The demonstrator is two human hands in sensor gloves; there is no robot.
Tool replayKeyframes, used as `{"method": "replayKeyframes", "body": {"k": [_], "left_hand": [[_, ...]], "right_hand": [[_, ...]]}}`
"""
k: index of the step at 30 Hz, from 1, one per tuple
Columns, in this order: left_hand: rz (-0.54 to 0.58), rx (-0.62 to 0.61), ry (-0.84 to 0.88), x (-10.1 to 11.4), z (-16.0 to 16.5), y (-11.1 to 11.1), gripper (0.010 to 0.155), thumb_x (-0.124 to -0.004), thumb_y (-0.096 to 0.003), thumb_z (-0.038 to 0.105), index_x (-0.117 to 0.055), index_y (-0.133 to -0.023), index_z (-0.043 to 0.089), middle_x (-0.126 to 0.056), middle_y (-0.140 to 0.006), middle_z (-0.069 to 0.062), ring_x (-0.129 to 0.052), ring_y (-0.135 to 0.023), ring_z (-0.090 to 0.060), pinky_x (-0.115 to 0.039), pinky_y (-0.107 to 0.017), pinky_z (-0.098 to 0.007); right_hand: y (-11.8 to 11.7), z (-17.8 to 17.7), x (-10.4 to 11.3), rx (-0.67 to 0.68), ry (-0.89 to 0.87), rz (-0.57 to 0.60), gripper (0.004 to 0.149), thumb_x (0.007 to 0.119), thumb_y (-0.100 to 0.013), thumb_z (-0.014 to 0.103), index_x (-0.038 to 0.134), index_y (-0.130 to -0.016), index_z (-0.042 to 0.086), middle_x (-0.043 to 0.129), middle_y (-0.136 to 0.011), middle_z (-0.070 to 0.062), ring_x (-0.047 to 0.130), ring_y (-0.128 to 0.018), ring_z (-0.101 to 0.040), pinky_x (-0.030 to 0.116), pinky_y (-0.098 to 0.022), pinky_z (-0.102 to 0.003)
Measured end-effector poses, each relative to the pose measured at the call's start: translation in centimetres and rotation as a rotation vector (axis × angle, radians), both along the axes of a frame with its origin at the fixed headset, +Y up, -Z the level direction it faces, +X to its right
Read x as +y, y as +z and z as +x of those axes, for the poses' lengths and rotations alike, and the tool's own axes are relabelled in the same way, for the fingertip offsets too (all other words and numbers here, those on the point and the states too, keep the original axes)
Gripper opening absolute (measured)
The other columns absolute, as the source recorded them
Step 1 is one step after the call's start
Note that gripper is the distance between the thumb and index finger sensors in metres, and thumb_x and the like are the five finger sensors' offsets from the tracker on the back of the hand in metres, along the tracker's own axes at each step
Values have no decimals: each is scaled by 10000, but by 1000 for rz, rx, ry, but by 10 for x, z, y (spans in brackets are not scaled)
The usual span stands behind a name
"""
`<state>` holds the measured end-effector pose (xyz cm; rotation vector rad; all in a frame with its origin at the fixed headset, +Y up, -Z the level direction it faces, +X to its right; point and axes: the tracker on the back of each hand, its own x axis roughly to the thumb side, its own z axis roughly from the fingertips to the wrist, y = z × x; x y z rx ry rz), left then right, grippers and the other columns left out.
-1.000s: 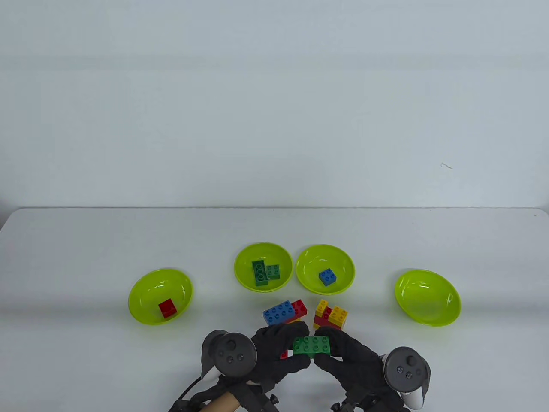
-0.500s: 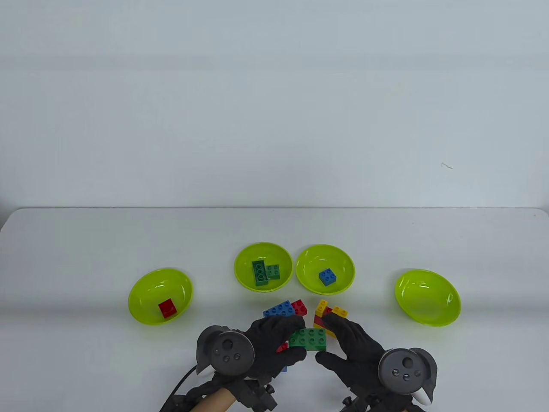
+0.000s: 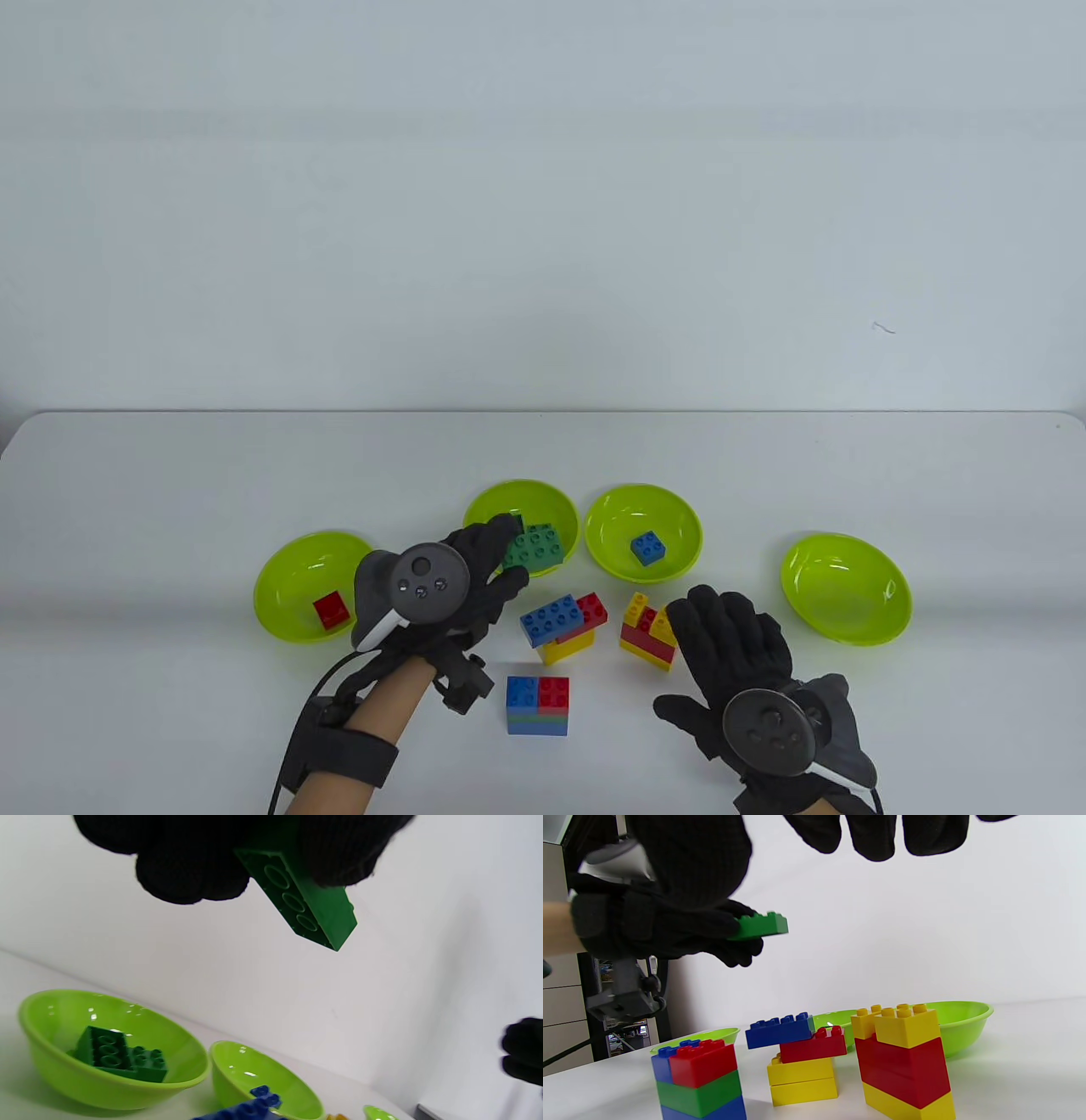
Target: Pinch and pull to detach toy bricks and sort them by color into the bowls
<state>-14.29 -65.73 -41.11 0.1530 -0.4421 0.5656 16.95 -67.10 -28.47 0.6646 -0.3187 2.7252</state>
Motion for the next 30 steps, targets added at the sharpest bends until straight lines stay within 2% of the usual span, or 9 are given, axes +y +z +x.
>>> {"method": "replayKeyframes", "body": {"k": [9,16,19,22,26,30], "left_hand": [[-128,163,-182,-34,4,-54,648,-754,-505,318,-581,-1039,-6,-735,-957,-293,-804,-822,-440,-610,-653,-594],[-167,242,-360,-56,8,-69,646,-757,-502,322,-591,-1033,-6,-747,-947,-293,-813,-814,-439,-616,-649,-595],[-185,241,-353,-62,8,-70,648,-754,-504,326,-585,-1036,-3,-741,-952,-293,-806,-819,-440,-608,-651,-598],[-171,232,-325,-59,8,-66,707,-748,-504,391,-546,-1055,-3,-697,-987,-304,-766,-855,-463,-576,-663,-614],[-128,167,-287,-39,9,-54,776,-734,-504,462,-487,-1083,9,-615,-1050,-312,-690,-932,-500,-523,-677,-658],[-111,34,-236,-15,13,-26,834,-717,-510,515,-413,-1117,30,-476,-1118,-334,-566,-1010,-544,-441,-685,-716]], "right_hand": [[-1,2,1,-8,-11,-3,854,777,-486,457,390,-1142,68,396,-1182,-292,442,-1037,-625,345,-699,-754],[-2,6,1,-15,-22,-3,847,777,-487,454,404,-1139,63,412,-1178,-292,449,-1034,-624,347,-698,-754],[-2,6,2,-17,-24,-4,844,777,-487,453,408,-1138,63,418,-1176,-294,455,-1032,-623,350,-698,-753],[-2,7,2,-22,-23,-8,845,776,-487,454,407,-1138,62,420,-1175,-293,457,-1032,-623,351,-697,-754],[-3,8,2,-28,-32,-15,845,776,-488,453,409,-1138,59,422,-1174,-296,458,-1031,-624,351,-696,-754],[-5,12,0,-36,-50,-29,845,775,-487,456,409,-1138,60,422,-1174,-296,460,-1030,-623,354,-695,-754]]}}
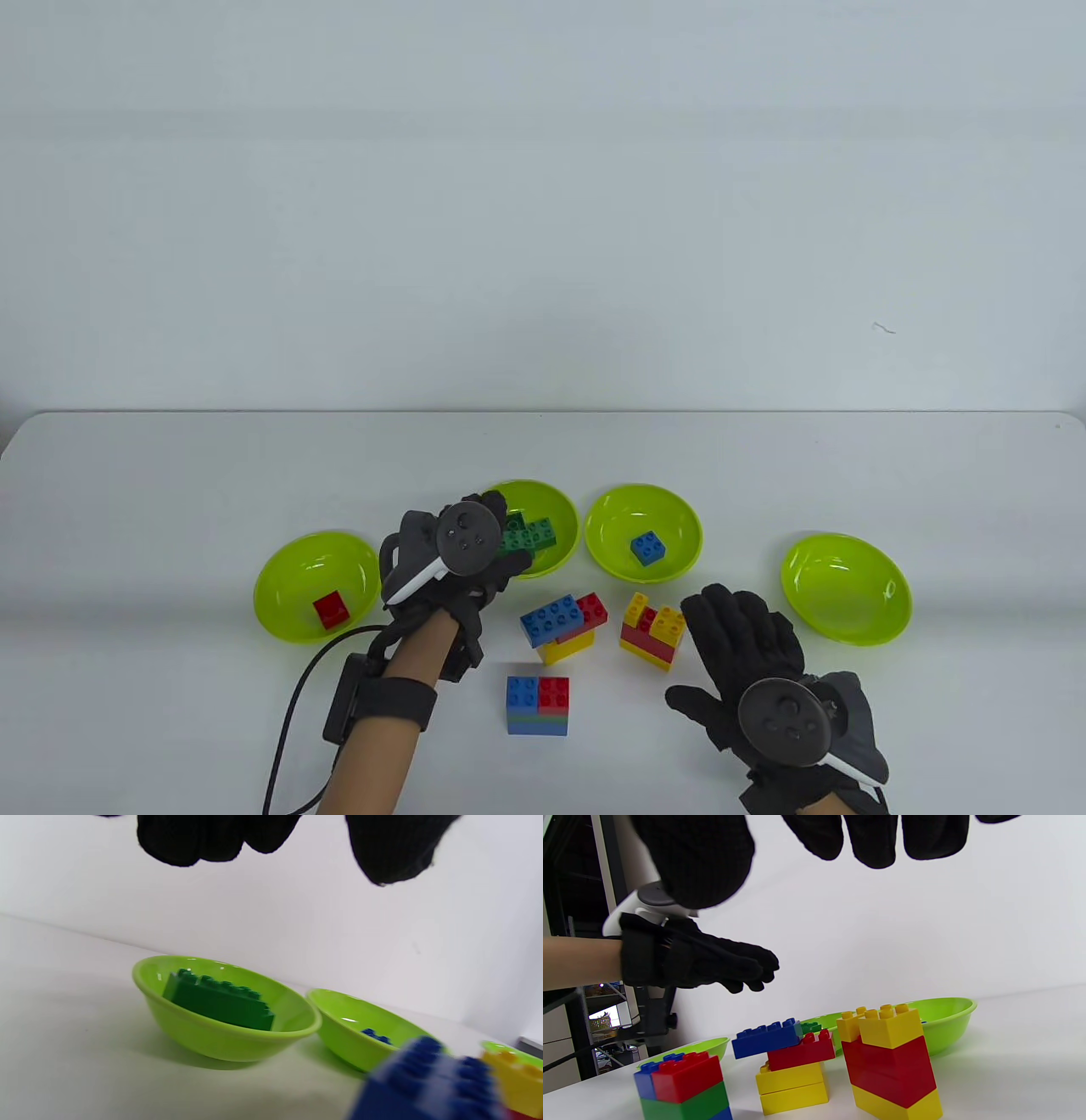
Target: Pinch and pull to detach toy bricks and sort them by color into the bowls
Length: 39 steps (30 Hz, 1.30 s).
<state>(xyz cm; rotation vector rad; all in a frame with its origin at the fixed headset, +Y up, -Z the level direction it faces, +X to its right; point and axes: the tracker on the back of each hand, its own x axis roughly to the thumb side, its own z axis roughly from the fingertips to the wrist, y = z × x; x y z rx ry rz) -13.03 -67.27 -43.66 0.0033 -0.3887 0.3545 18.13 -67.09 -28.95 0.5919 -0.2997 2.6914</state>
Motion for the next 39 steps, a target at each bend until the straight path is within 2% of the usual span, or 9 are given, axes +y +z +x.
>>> {"method": "replayKeyframes", "body": {"k": [3,7,11,16,22,27,32,39], "left_hand": [[5,-90,13,9,2,26,865,-703,-516,547,-364,-1137,48,-398,-1142,-350,-495,-1039,-570,-399,-684,-743],[45,-152,3,10,2,56,880,-698,-513,573,-341,-1153,85,-367,-1159,-356,-458,-1055,-594,-375,-677,-769],[59,-181,-16,-1,4,83,902,-691,-513,596,-297,-1164,111,-309,-1173,-355,-400,-1069,-610,-337,-672,-789],[89,-210,-61,-13,7,103,923,-686,-504,622,-281,-1168,125,-283,-1181,-347,-376,-1078,-612,-327,-671,-798],[78,-246,-37,-17,11,109,944,-684,-496,635,-263,-1166,120,-268,-1180,-346,-362,-1080,-609,-322,-671,-798],[102,-248,-61,-14,12,112,945,-687,-494,637,-264,-1166,124,-265,-1181,-344,-363,-1083,-606,-320,-671,-798],[109,-240,-49,-10,9,113,945,-689,-495,634,-267,-1166,120,-263,-1180,-348,-361,-1081,-610,-319,-670,-800],[104,-244,-40,-10,9,113,935,-694,-497,623,-283,-1166,114,-278,-1178,-350,-376,-1077,-612,-327,-669,-799]], "right_hand": [[-2,2,-2,-4,-13,-13,842,775,-488,455,412,-1137,61,424,-1172,-297,462,-1028,-624,357,-696,-752],[-4,4,-6,-9,-15,-36,843,775,-488,456,411,-1137,59,424,-1172,-298,464,-1027,-625,360,-696,-750],[-5,5,-8,-12,-15,-50,848,775,-488,455,408,-1134,47,423,-1165,-313,467,-1023,-627,367,-697,-745],[-7,5,-10,-11,-16,-63,866,783,-483,452,398,-1129,21,424,-1157,-325,477,-1016,-627,382,-703,-730],[-15,0,-14,-40,14,-98,901,817,-464,442,399,-1121,-10,438,-1143,-339,532,-1001,-611,446,-710,-690],[-45,-8,-25,-91,116,-146,897,839,-451,431,433,-1109,-22,494,-1123,-336,621,-970,-573,514,-707,-650],[-76,-17,-35,-143,141,-214,858,850,-441,419,502,-1086,-28,606,-1074,-319,729,-909,-526,586,-686,-613],[-94,-27,-53,-218,163,-266,760,856,-432,407,629,-1029,-6,772,-962,-278,865,-778,-452,675,-620,-575]]}}
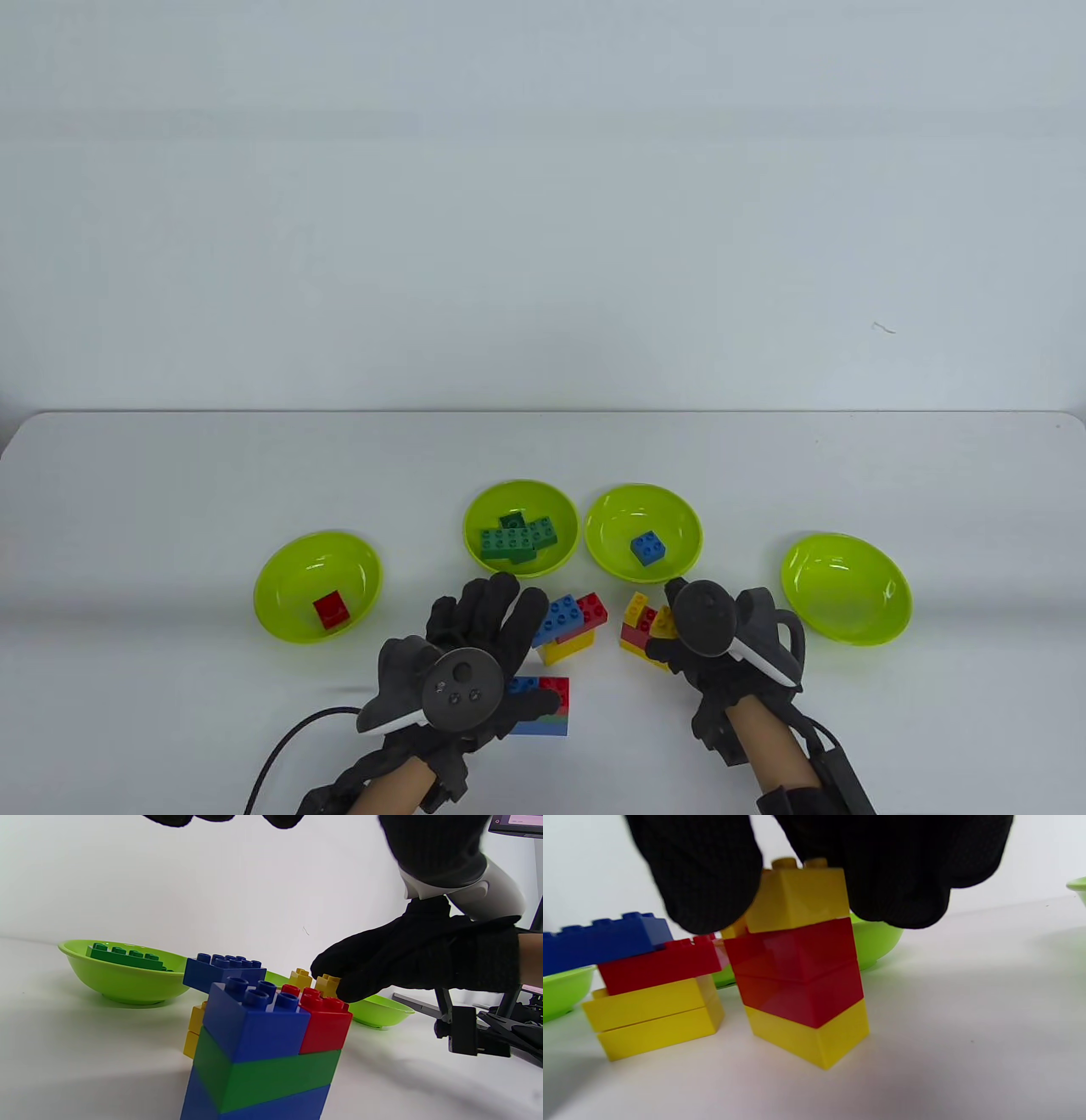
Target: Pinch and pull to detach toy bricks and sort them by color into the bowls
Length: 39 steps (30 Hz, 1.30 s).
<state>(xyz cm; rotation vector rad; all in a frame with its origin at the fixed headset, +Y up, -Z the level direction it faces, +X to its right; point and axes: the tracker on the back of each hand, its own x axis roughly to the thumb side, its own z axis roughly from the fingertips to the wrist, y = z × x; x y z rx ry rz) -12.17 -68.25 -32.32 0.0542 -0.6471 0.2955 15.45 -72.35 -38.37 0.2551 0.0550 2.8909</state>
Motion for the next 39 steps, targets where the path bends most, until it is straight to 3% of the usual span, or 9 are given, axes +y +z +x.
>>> {"method": "replayKeyframes", "body": {"k": [4,8,17,21,29,39], "left_hand": [[12,-2,-1,1,1,0,933,-694,-497,623,-287,-1165,114,-284,-1178,-346,-385,-1078,-606,-331,-672,-796],[7,-9,9,1,1,0,942,-696,-496,623,-285,-1162,99,-284,-1175,-351,-388,-1078,-602,-330,-687,-777],[5,-65,219,5,15,0,936,-725,-491,580,-363,-1119,-13,-441,-1125,-353,-547,-1017,-563,-456,-711,-679],[-28,-87,341,5,23,-1,913,-732,-488,566,-417,-1097,-36,-525,-1079,-358,-626,-966,-542,-503,-700,-656],[-77,-110,517,1,30,0,819,-744,-485,520,-544,-1043,-45,-672,-985,-340,-750,-867,-497,-578,-664,-628],[-71,-145,531,-2,30,7,686,-757,-458,473,-699,-942,-10,-845,-837,-270,-898,-710,-408,-688,-586,-588]], "right_hand": [[-1,1,-8,-17,-19,43,642,854,-436,367,712,-965,33,861,-869,-218,930,-685,-387,729,-578,-535],[3,5,-2,-3,-75,66,625,865,-425,365,742,-940,31,884,-825,-222,939,-635,-374,742,-561,-530],[37,9,73,182,-332,216,617,889,-416,401,794,-907,39,914,-772,-214,946,-591,-353,746,-548,-525],[55,1,91,288,-430,241,613,899,-412,420,815,-886,40,925,-746,-208,949,-570,-343,750,-541,-522],[72,-16,86,404,-546,228,614,900,-411,443,825,-872,45,925,-725,-196,944,-556,-323,749,-537,-520],[73,-9,75,440,-627,176,611,894,-412,437,810,-895,72,892,-763,-187,913,-599,-330,718,-565,-534]]}}
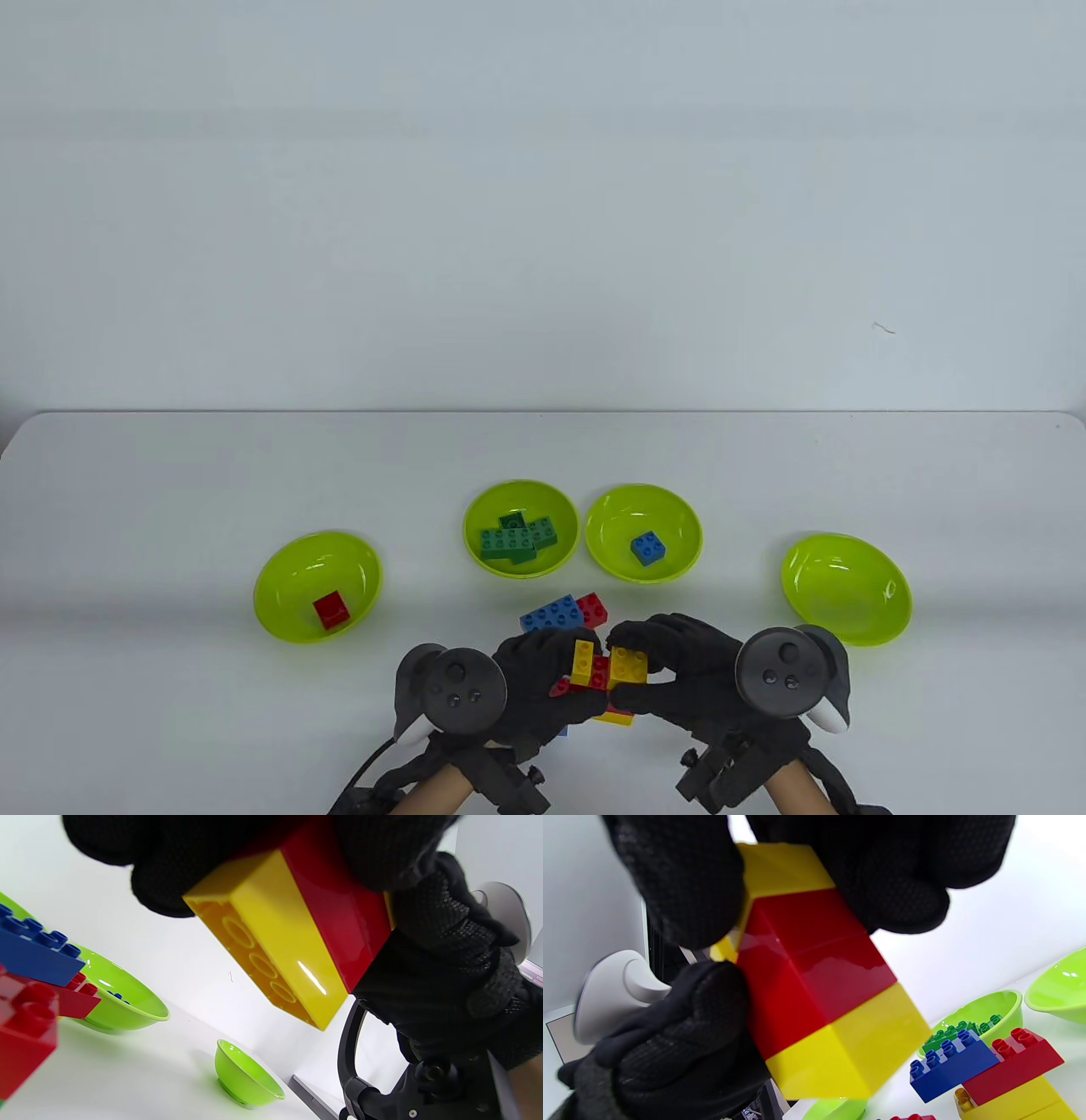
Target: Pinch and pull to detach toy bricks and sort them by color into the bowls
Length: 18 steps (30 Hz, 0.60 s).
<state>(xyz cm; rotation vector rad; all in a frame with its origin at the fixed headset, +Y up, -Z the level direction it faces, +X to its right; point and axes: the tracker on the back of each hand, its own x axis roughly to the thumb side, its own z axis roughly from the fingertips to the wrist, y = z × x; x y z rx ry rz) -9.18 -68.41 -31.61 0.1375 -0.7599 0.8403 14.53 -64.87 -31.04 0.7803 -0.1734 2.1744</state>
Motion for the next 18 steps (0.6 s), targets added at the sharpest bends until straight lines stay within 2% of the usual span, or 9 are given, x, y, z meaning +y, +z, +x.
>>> {"method": "replayKeyframes", "body": {"k": [5,7,9,11,14,16,18], "left_hand": [[42,18,52,-1,0,3,671,-754,-451,458,-708,-928,-13,-851,-815,-270,-898,-690,-405,-687,-577,-589],[90,35,34,0,0,5,673,-752,-449,453,-703,-930,-15,-847,-815,-272,-896,-690,-405,-683,-578,-589],[146,58,1,2,1,6,675,-742,-452,460,-702,-929,-16,-852,-810,-266,-903,-682,-397,-693,-572,-583],[110,63,-6,3,2,6,674,-734,-457,461,-703,-927,-22,-857,-804,-267,-908,-676,-396,-699,-565,-583],[-14,46,71,3,3,5,669,-750,-456,433,-706,-922,-45,-850,-800,-296,-896,-672,-429,-680,-559,-605],[-3,47,65,3,3,5,669,-748,-456,436,-709,-919,-45,-854,-794,-295,-901,-665,-425,-686,-555,-602],[62,49,30,5,4,6,670,-747,-456,444,-708,-921,-37,-856,-796,-284,-904,-669,-413,-690,-560,-594]], "right_hand": [[-1,4,-7,-25,-107,-46,619,889,-410,445,796,-902,80,888,-783,-174,914,-619,-330,720,-569,-535],[-2,5,-11,-30,-158,-87,620,903,-399,433,800,-892,71,883,-787,-183,910,-623,-342,714,-571,-543],[-1,5,-12,-48,-163,-64,614,904,-395,428,810,-886,71,889,-787,-181,915,-623,-341,719,-569,-540],[2,4,-9,-76,-131,-6,608,897,-395,422,819,-886,72,896,-785,-182,921,-622,-342,721,-575,-536],[6,3,-3,-95,-66,77,604,879,-399,430,831,-880,67,906,-776,-185,929,-620,-335,727,-577,-530],[7,3,0,-98,-67,84,597,885,-395,417,836,-876,68,908,-774,-187,931,-617,-337,728,-577,-532],[5,5,0,-85,-82,53,589,889,-399,411,840,-872,63,913,-769,-193,935,-611,-345,732,-569,-537]]}}
